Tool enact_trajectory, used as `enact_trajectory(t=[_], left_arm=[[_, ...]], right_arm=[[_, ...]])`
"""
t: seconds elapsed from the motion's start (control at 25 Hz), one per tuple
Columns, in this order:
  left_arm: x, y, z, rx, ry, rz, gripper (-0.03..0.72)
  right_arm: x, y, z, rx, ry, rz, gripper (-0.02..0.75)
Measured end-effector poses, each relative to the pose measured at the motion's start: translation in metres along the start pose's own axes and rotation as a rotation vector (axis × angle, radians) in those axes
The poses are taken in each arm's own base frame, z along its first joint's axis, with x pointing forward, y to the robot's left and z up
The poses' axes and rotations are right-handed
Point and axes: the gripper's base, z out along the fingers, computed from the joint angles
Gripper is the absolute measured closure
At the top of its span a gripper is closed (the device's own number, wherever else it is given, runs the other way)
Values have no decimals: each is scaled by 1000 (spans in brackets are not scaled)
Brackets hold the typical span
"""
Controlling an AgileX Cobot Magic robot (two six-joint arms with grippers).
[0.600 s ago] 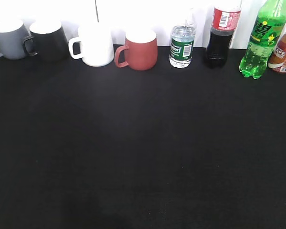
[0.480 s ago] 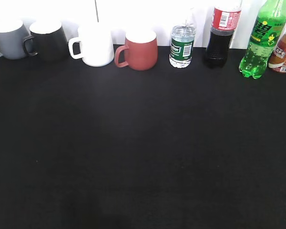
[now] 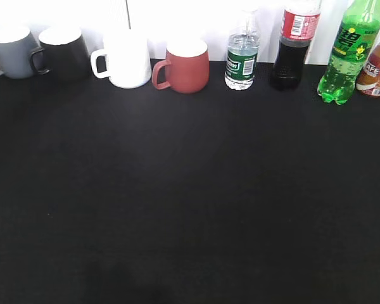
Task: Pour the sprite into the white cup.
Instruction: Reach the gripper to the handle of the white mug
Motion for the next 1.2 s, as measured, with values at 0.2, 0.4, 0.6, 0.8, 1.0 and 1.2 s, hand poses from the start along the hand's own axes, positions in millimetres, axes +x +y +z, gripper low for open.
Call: enact_trajectory(t=[0.2, 0.4, 0.6, 0.8, 1.0, 1.2], left_arm=[[27, 0, 103, -1, 12, -18, 138], [87, -12, 186, 46, -9, -12, 202], [148, -57, 249, 182, 84, 4, 216], [180, -76, 325, 182, 131, -15, 232], [200, -86, 371, 177, 227, -40, 263], [205, -90, 395, 178, 197, -44, 358]], right_arm=[[0, 0, 0, 0, 0, 0, 151], [0, 0, 0, 0, 0, 0, 151], [0, 0, 0, 0, 0, 0, 151], [0, 0, 0, 0, 0, 0, 151], [0, 0, 0, 0, 0, 0, 151], [0, 0, 0, 0, 0, 0, 151]])
